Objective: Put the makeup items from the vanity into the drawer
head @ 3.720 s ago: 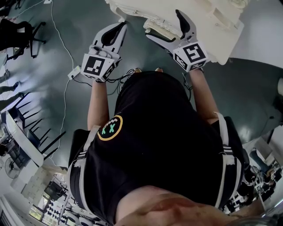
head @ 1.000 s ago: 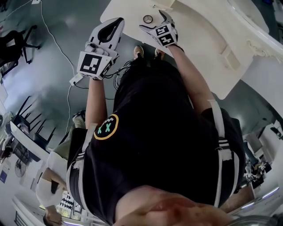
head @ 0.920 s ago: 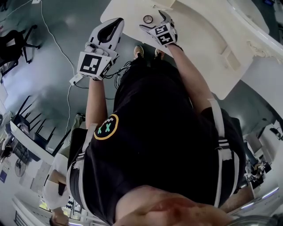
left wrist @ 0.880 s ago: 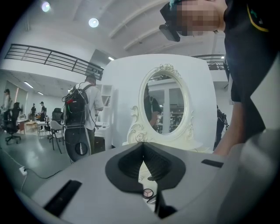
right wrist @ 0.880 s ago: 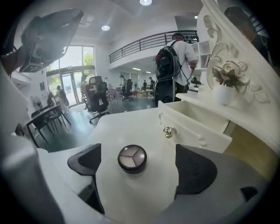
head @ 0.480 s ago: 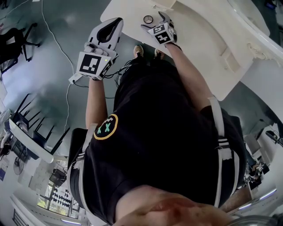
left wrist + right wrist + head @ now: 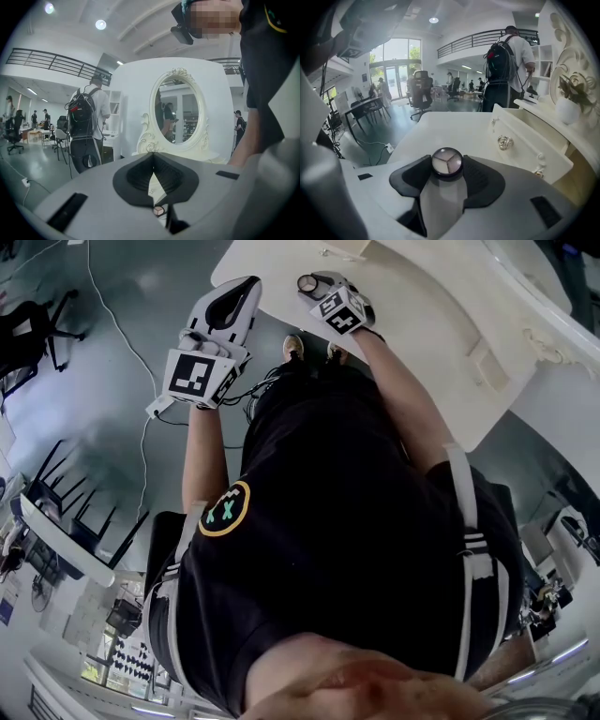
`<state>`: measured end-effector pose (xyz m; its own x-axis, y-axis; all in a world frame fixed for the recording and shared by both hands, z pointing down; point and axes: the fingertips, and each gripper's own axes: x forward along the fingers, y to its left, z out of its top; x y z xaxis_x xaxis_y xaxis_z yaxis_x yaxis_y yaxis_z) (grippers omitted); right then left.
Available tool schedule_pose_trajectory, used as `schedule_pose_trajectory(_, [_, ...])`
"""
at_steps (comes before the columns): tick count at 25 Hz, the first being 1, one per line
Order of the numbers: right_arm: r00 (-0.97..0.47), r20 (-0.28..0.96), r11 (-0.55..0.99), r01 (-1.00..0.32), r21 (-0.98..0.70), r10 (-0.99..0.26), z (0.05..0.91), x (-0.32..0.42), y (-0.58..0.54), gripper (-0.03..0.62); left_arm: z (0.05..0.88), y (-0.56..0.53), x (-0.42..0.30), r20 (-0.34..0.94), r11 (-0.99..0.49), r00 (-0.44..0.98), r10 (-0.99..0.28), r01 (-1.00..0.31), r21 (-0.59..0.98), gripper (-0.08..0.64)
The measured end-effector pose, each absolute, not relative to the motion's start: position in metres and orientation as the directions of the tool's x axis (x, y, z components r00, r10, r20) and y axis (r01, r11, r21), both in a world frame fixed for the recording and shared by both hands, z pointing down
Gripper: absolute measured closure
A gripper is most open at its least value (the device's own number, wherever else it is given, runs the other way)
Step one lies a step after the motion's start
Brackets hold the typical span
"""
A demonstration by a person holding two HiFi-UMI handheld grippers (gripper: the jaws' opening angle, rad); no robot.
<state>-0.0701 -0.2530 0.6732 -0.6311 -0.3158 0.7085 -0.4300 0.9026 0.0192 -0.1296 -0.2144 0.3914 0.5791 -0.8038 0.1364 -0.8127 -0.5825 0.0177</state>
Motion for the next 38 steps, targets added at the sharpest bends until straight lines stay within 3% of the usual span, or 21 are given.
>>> schedule_pose_trajectory(10, [-0.648,0.672,0.891,-0.451,0.042,-0.36,0.655,-0.072,-0.254,0.357,0.392,-0.215,-0.127,0.136,-0.59,0.586,-0.799,-0.807,0.015,0.541])
schedule_pose_trajectory(27, [-0.699,0.473,0.82,-0.565,0.095,-0.536,0.543,-0.063,-0.309,0.357,0.389,-0.227,-0.109,0.104,-0.656,0.653,-0.75,-0.755,0.004,0.541])
schedule_pose_trajectory(38, [-0.552,0.557,0.704,-0.705,0.087,-0.621,0.587,-0.013,-0.389,0.357,0.394,-0.236,-0.112,0.107,-0.65,0.647,-0.755,-0.76,0.01,0.541])
